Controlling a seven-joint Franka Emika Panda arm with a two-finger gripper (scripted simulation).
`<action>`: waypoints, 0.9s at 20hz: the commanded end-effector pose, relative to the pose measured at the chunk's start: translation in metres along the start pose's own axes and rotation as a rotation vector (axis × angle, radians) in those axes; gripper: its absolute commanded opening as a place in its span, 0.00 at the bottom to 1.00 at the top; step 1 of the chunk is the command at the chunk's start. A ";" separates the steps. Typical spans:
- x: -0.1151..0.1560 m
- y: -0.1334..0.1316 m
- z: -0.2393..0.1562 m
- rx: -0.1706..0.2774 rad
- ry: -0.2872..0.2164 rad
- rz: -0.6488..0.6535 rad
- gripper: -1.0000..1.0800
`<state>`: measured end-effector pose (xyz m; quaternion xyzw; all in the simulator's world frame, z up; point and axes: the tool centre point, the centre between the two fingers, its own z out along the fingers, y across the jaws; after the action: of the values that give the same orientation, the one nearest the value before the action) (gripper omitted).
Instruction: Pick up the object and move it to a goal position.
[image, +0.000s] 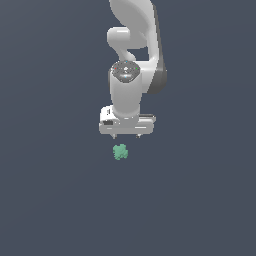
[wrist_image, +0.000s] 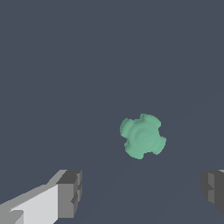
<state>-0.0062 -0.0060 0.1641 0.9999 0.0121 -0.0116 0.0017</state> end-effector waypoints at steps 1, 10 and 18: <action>0.001 0.003 0.007 -0.001 0.001 -0.023 0.96; 0.005 0.019 0.046 -0.002 0.013 -0.169 0.96; 0.005 0.029 0.071 -0.001 0.021 -0.266 0.96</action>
<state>-0.0021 -0.0340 0.0963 0.9906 0.1369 -0.0022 0.0006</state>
